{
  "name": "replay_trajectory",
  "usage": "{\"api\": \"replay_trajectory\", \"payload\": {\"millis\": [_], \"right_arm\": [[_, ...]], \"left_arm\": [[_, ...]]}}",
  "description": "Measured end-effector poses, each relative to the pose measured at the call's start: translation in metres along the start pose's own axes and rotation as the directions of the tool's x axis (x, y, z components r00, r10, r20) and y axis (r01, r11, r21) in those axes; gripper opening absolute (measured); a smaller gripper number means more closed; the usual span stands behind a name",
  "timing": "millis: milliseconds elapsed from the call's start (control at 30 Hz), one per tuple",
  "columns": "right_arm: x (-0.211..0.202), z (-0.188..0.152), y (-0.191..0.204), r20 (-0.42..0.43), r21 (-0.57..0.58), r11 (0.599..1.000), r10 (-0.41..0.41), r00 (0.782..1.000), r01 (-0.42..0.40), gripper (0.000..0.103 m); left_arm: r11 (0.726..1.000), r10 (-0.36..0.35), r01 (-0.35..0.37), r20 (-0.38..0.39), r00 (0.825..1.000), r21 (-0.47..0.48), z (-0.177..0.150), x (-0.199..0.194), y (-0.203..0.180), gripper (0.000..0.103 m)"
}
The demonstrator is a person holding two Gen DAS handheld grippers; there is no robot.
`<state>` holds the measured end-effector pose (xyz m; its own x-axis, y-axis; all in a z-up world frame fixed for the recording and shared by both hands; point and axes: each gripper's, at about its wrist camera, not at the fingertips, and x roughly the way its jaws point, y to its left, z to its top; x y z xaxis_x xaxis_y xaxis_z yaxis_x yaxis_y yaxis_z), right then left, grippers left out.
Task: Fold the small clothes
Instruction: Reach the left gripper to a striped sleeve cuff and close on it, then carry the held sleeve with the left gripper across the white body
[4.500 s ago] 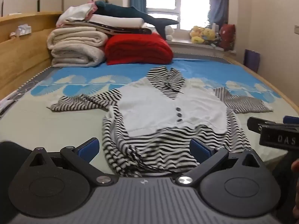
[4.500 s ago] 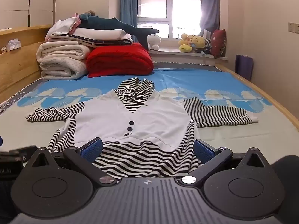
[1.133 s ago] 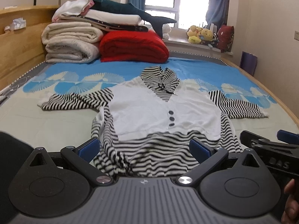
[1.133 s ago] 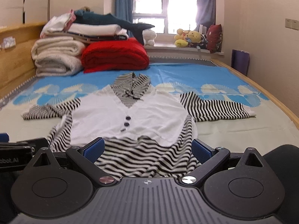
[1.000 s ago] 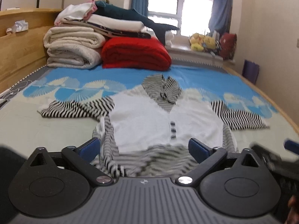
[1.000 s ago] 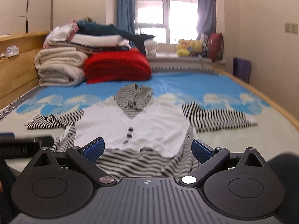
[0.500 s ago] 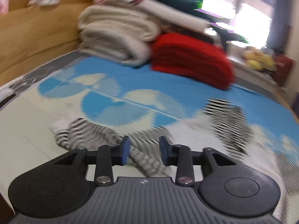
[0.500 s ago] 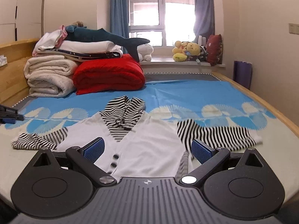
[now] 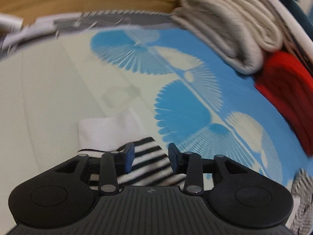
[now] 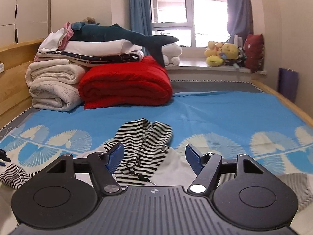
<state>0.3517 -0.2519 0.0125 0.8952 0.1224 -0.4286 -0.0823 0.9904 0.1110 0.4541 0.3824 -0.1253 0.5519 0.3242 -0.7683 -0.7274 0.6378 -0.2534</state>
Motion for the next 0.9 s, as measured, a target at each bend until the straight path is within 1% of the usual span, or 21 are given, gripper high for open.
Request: {"api": "replay_trajectory", "payload": {"millis": [67, 133, 200, 300, 333, 367, 400, 433, 467, 500, 567, 600, 633, 667, 700, 733, 767, 800, 833, 867, 900], "right_arm": [[0.018, -0.01, 0.003, -0.046, 0.0, 1.0, 0.0, 0.999, 0.0, 0.071], [0.031, -0.018, 0.005, -0.114, 0.0, 1.0, 0.029, 0.993, -0.029, 0.071], [0.037, -0.023, 0.007, -0.139, -0.009, 0.999, 0.051, 0.989, -0.053, 0.071], [0.04, -0.027, 0.007, -0.149, -0.019, 0.999, 0.045, 0.988, -0.048, 0.071], [0.043, -0.025, 0.007, -0.153, -0.014, 0.999, 0.044, 0.987, -0.047, 0.072], [0.045, -0.024, 0.006, -0.158, -0.008, 0.999, 0.046, 0.986, -0.048, 0.072], [0.047, -0.025, 0.005, -0.167, -0.002, 0.999, 0.045, 0.985, -0.046, 0.072], [0.048, -0.026, 0.005, -0.176, 0.001, 0.999, 0.043, 0.983, -0.044, 0.072], [0.05, -0.026, 0.003, -0.181, 0.005, 0.999, 0.042, 0.983, -0.042, 0.072], [0.049, -0.027, 0.002, -0.185, 0.01, 0.999, 0.039, 0.982, -0.038, 0.072], [0.048, -0.028, -0.002, -0.193, 0.02, 0.999, 0.032, 0.981, -0.029, 0.072], [0.047, -0.027, -0.003, -0.195, 0.031, 0.999, 0.031, 0.98, -0.025, 0.072], [0.046, -0.026, -0.004, -0.194, 0.043, 0.999, 0.032, 0.981, -0.025, 0.072], [0.044, -0.026, -0.006, -0.191, 0.053, 0.998, 0.033, 0.981, -0.023, 0.072], [0.044, -0.025, -0.008, -0.192, 0.06, 0.998, 0.03, 0.981, -0.019, 0.072], [0.043, -0.024, -0.009, -0.193, 0.068, 0.998, 0.027, 0.981, -0.014, 0.072], [0.042, -0.024, -0.011, -0.189, 0.074, 0.997, 0.024, 0.982, -0.01, 0.071], [0.042, -0.024, -0.012, -0.187, 0.078, 0.997, 0.02, 0.982, -0.006, 0.071], [0.042, -0.024, -0.014, -0.187, 0.082, 0.997, 0.015, 0.982, 0.0, 0.069], [0.042, -0.024, -0.017, -0.188, 0.09, 0.996, 0.012, 0.982, 0.005, 0.057], [0.042, -0.023, -0.021, -0.193, 0.105, 0.994, 0.014, 0.981, 0.006, 0.04]], "left_arm": [[0.999, 0.011, -0.012, -0.028, 1.0, -0.038, 0.002, 0.016, 0.004, 0.045], [0.998, 0.011, -0.014, -0.049, 0.999, -0.058, 0.005, 0.027, 0.004, 0.054], [0.999, 0.015, -0.018, -0.061, 0.998, -0.043, 0.006, 0.033, 0.0, 0.059], [0.999, 0.039, -0.038, -0.061, 0.997, 0.017, 0.008, 0.04, -0.008, 0.06], [0.998, 0.048, -0.047, -0.058, 0.997, 0.031, 0.007, 0.041, -0.009, 0.056], [0.996, 0.072, -0.069, -0.048, 0.996, 0.051, 0.007, 0.042, -0.011, 0.047], [0.991, 0.11, -0.107, -0.041, 0.993, 0.081, 0.005, 0.045, -0.014, 0.025], [0.983, 0.143, -0.138, -0.031, 0.989, 0.121, 0.003, 0.045, -0.017, 0.019], [0.982, 0.14, -0.136, -0.023, 0.99, 0.13, 0.004, 0.045, -0.02, 0.01], [0.981, 0.141, -0.139, -0.011, 0.99, 0.138, 0.003, 0.039, -0.023, 0.007], [0.974, 0.141, -0.15, 0.066, 0.988, 0.169, 0.006, 0.016, -0.04, 0.006], [0.973, 0.105, -0.126, 0.115, 0.988, 0.193, 0.006, 0.001, -0.053, 0.006], [0.973, 0.04, -0.074, 0.156, 0.987, 0.22, 0.004, -0.018, -0.067, 0.006], [0.968, -0.054, 0.008, 0.18, 0.982, 0.25, 0.001, -0.04, -0.083, 0.006], [0.955, -0.149, 0.092, 0.188, 0.971, 0.282, -0.005, -0.06, -0.099, 0.006], [0.923, -0.269, 0.198, 0.184, 0.946, 0.331, -0.014, -0.085, -0.12, 0.006], [0.884, -0.361, 0.279, 0.171, 0.917, 0.374, -0.024, -0.106, -0.137, 0.006], [0.833, -0.452, 0.359, 0.145, 0.88, 0.421, -0.037, -0.127, -0.154, 0.006], [0.768, -0.54, 0.441, 0.101, 0.835, 0.464, -0.054, -0.15, -0.171, 0.006], [0.704, -0.608, 0.511, 0.046, 0.793, 0.493, -0.07, -0.168, -0.187, 0.006], [0.64, -0.661, 0.574, -0.015, 0.75, 0.51, -0.087, -0.185, -0.2, 0.007]]}}
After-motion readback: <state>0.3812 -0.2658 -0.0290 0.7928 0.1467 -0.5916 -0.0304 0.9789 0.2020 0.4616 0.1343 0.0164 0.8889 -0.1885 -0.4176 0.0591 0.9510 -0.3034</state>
